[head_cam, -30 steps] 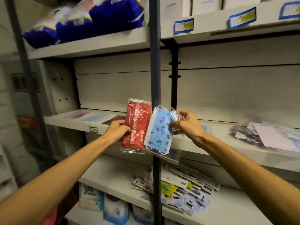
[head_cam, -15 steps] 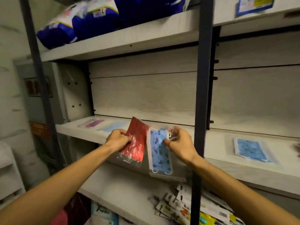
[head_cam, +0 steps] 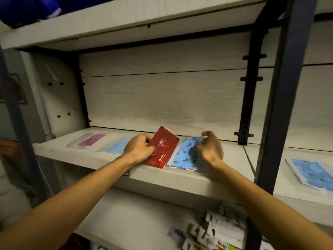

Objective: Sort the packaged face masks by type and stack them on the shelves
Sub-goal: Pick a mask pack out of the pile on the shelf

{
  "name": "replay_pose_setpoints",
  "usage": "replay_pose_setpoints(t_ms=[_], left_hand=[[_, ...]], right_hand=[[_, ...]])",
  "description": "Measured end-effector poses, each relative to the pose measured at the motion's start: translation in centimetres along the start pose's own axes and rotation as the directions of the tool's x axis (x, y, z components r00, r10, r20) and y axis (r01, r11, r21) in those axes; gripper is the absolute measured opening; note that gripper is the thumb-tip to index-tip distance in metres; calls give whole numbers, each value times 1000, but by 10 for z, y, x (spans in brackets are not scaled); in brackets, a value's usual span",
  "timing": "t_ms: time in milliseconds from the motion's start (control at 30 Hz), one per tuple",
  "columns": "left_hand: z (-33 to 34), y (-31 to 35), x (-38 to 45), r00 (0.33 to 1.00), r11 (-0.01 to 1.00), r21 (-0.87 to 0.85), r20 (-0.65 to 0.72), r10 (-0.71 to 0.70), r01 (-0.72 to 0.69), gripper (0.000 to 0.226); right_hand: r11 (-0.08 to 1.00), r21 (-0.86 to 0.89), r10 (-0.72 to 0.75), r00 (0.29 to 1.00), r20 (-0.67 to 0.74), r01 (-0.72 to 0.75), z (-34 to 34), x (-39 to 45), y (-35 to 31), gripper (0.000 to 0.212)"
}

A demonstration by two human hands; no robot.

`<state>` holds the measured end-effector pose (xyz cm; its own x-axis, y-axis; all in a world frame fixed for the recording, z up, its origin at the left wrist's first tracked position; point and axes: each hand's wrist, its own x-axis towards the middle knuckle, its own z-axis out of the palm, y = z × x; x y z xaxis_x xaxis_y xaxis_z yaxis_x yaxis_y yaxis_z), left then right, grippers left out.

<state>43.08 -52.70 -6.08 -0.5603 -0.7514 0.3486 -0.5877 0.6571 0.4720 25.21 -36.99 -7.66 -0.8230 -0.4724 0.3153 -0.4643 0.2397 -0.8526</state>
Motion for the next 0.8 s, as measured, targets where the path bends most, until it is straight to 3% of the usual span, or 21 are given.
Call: replay_pose_setpoints(t_ms=[167,300,400,533,633,800], left_hand=[[21,-14,22,984,950,255,22,178,-177,34],[29,-23,34,964,914,311,123,233,-261,60],[28,-26,39,942,903,267,106,320,-337,60],[24,-23,37,909,884,212,109,402,-416,56],[23,-17,26,885,864,195,135,445,-464,57],[20,0,-3,803,781,187,150,576,-595,53]], right_hand=[[978,-206,36,999,-17,-39,5,13,14,58],[883,-469,-59,996,-66,22,6,15,15,70],[817,-572,-145,986,-88,69,4,13,10,73],[676,-700,-291,956,33,230,-4,0,2,64],[604,-740,-276,948,156,297,-13,-21,-4,65],[539,-757,-305,923,234,370,-37,-66,-11,64]])
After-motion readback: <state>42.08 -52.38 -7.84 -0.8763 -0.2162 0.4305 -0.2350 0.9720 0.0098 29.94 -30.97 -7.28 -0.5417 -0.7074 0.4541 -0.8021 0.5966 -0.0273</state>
